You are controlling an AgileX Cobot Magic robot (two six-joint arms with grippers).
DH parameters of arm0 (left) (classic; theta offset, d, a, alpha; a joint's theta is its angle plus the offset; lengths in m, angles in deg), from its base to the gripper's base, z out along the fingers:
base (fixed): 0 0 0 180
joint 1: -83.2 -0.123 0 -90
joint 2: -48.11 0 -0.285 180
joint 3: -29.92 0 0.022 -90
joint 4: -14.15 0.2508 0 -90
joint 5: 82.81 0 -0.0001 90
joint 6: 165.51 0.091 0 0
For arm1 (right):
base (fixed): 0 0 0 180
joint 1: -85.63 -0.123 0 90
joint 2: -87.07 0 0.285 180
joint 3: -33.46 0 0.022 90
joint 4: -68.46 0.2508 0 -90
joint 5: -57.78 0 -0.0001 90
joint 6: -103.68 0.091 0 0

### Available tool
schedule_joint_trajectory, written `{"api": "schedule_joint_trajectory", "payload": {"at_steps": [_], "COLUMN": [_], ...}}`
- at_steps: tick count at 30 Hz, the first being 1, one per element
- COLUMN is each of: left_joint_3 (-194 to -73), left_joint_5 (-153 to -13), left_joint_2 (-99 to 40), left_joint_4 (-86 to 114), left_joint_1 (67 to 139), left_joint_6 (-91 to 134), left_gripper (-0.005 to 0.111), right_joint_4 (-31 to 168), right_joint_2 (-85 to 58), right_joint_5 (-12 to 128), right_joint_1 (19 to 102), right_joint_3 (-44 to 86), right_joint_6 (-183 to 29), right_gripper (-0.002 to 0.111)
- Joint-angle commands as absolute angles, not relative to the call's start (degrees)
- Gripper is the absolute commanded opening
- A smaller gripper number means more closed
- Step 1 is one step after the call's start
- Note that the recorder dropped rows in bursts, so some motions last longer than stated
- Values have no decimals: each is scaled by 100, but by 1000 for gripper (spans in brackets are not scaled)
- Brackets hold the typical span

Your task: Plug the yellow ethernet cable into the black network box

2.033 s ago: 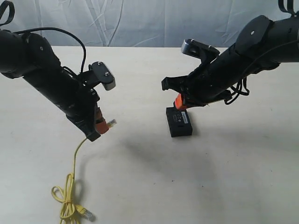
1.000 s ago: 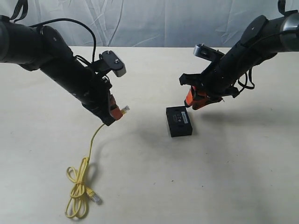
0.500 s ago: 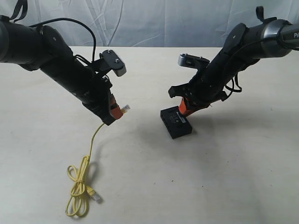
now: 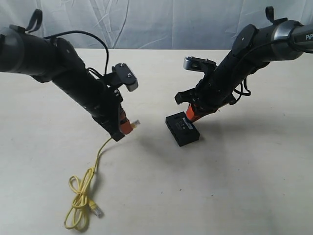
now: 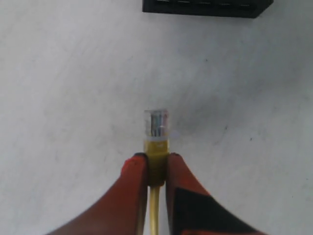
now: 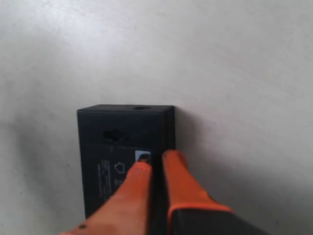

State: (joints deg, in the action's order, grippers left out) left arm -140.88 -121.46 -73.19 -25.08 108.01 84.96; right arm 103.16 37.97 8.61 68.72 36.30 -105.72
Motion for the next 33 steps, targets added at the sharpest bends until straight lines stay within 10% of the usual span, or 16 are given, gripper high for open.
{"api": "schedule_joint_trajectory", "payload": {"at_steps": [1, 6, 14, 33], "left_joint_3": [-14114, -14114, -14114, -14114], "left_joint_5": [-11755, -11381, -11492, -12321], "left_joint_2": [-7451, -7451, -7364, -7606], "left_joint_4": [-2583, -2299, -2285, -2466], "left_joint_1": [11124, 11345, 11349, 10974], "left_joint_6": [8535, 8535, 8515, 8987], "left_gripper": [0, 4, 45, 46], "right_joint_4": [10260, 10260, 10360, 10360], "right_joint_2": [3842, 3842, 3842, 3842], "right_joint_5": [842, 842, 842, 860], "right_joint_1": [6819, 6819, 6819, 6819], "right_joint_3": [3608, 3608, 3608, 3608], "right_joint_6": [-10626, -10626, -10626, -10616], "right_gripper": [6, 6, 6, 6]}}
